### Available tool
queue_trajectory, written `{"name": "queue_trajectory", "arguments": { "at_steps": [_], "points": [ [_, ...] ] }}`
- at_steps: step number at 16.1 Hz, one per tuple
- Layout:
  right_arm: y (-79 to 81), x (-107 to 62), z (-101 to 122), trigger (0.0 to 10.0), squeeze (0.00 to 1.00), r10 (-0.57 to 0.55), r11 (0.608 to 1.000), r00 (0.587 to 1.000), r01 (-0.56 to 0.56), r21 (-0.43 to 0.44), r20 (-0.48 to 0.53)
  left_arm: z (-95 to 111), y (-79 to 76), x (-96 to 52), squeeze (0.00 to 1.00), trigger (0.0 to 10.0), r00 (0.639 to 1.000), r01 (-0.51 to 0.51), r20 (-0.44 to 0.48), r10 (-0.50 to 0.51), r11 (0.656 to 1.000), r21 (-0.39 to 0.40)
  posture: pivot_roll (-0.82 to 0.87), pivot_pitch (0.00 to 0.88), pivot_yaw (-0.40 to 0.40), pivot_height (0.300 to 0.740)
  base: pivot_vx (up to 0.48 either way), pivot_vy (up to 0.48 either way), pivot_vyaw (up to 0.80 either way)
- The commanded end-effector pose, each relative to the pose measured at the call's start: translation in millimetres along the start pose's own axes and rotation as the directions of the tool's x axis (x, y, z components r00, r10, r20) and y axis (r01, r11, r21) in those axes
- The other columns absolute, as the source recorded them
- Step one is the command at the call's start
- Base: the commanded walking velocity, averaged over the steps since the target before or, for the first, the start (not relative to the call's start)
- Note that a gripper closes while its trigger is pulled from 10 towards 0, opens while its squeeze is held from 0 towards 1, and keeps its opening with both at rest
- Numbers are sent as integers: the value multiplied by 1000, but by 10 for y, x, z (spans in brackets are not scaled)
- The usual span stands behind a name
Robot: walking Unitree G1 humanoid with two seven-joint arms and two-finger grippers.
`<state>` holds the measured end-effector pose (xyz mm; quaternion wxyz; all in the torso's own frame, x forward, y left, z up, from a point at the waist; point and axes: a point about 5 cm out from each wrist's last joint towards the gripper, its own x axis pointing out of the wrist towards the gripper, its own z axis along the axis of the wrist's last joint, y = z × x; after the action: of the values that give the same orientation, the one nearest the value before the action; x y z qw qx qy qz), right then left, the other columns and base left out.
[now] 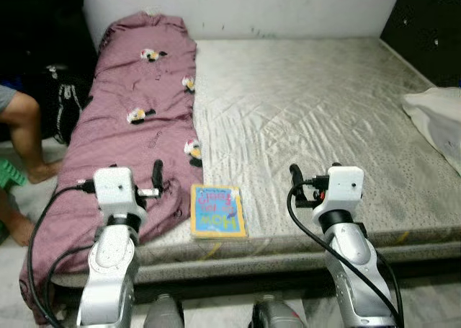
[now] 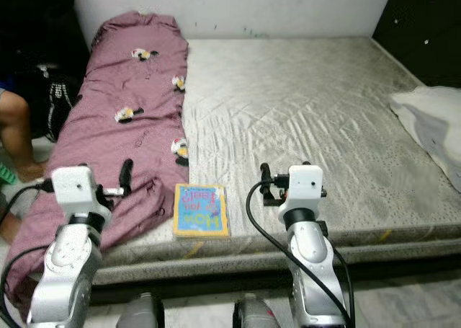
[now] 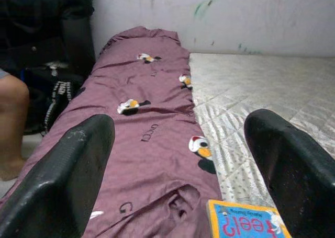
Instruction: Clean up the room
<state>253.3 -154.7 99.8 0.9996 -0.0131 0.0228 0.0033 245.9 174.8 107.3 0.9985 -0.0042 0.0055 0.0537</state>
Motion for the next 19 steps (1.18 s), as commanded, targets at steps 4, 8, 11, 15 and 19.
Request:
{"name": "queue_trajectory", "arguments": {
  "at_steps": [4,8,11,15,19],
  "points": [
    [3,59,29,10000,0,7,1000,1000,-7,-8,8,58,44,42,0,10000,1000,-8,19,8,1000,-9,-29,0,-20,660,0,0,0],
    [9,77,47,10000,0,23,1000,1000,-22,-20,12,66,-8,43,0,10000,999,24,27,-23,999,-31,-33,0,-27,660,224,0,0],
    [17,76,24,10000,0,34,999,999,-34,-29,0,66,-36,35,0,10000,999,42,25,-41,998,-42,-25,0,-29,660,335,0,0],
    [59,97,28,10000,0,58,998,998,-58,-18,0,67,-25,35,0,10000,999,47,26,-46,998,-42,-24,0,-31,660,351,0,0],
    [59,103,34,10000,0,65,998,998,-65,-22,-1,50,-56,25,0,10000,998,57,19,-56,997,-47,-26,0,-31,660,377,0,0]
  ]
}}
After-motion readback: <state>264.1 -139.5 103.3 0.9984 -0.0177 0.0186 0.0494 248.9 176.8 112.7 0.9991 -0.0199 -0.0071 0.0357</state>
